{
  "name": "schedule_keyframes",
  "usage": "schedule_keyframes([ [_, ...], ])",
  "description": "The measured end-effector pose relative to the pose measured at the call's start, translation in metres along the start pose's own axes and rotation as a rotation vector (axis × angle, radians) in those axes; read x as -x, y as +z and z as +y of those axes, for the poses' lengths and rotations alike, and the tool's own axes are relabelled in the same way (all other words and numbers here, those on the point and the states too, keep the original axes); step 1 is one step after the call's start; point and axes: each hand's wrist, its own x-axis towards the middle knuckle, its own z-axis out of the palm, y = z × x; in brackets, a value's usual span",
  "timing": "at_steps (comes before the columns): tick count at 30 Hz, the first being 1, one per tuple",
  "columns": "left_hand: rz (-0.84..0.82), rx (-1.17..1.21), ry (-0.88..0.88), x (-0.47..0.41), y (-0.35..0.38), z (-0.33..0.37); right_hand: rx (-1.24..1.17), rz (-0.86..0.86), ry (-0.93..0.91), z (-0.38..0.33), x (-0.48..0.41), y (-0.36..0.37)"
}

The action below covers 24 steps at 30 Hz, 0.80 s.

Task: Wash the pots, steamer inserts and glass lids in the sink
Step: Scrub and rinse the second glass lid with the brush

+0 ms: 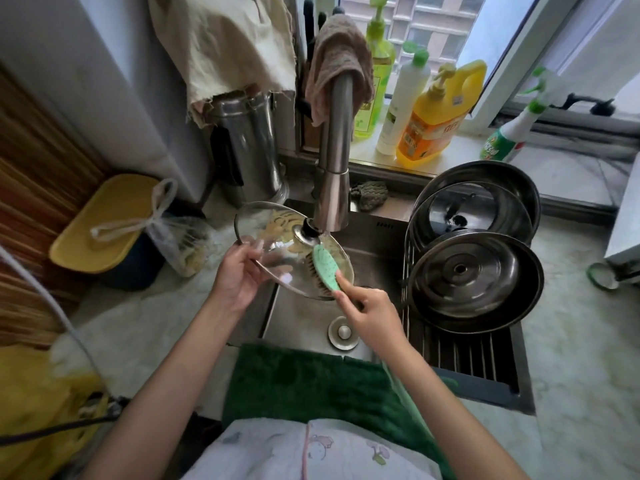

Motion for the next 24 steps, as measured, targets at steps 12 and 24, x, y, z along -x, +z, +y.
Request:
schedule_keyframes([
  [12, -0.158, 0.054, -0.037, 0.025, -0.036, 0.013, -0.112, 0.027, 0.105, 0.009, -0.069, 0.014],
  [24, -0.241, -0.093, -0.015, 0.036, -0.011, 0.023, -0.149, 0.015, 0.082, 0.001, -0.091, 0.010],
])
